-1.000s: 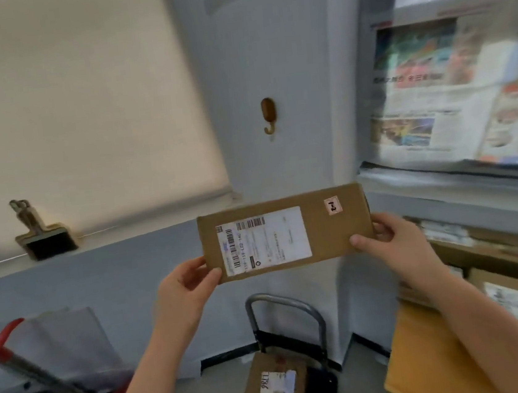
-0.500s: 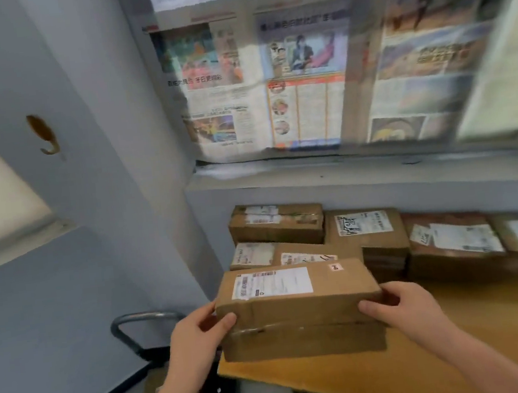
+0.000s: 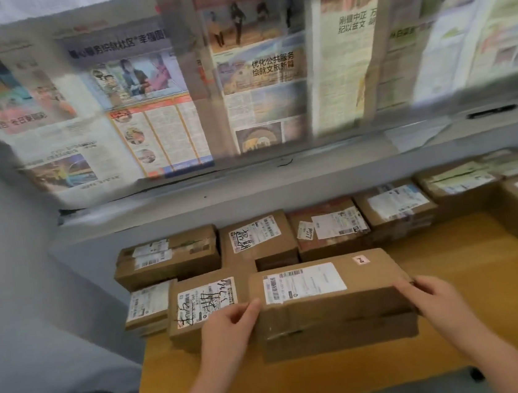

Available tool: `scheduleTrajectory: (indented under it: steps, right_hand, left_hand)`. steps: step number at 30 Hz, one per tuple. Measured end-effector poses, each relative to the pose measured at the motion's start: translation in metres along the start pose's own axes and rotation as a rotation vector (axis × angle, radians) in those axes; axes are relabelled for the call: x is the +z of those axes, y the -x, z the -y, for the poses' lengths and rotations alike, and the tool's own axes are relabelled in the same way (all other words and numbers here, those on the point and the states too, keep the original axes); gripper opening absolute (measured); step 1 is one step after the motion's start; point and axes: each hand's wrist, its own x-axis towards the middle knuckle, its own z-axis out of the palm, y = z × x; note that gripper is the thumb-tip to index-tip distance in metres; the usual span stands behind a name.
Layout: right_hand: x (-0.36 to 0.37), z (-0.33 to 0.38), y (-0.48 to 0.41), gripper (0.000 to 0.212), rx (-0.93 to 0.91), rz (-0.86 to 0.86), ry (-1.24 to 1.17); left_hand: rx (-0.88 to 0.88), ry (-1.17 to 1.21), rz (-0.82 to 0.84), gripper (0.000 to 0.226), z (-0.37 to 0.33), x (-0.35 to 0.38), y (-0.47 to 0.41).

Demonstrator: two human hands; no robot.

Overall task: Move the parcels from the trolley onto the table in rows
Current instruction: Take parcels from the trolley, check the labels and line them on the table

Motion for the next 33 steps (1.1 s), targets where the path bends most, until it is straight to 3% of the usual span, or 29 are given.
scheduleTrajectory:
  steps: [6,16,33]
  right_hand:
    - [-0.035,-0.008,-0.039,0.019,0.06,-0.056,-0.021]
    - [-0.009,-0.032,-0.121,0.045,-0.02,0.125,0.276]
    - [0.009,-0.056,-0.166,0.039,-0.034,0.285,0.35]
  left_hand:
    - [-0.001,-0.032,0.089,0.025,-0.016,0.04,-0.031]
    - [-0.008,-0.41,-0.042,0.03,0.002,0.068,-0.068]
    - [-0.068,-0.573,-0.155,0.033,0.018,0.087,-0.084]
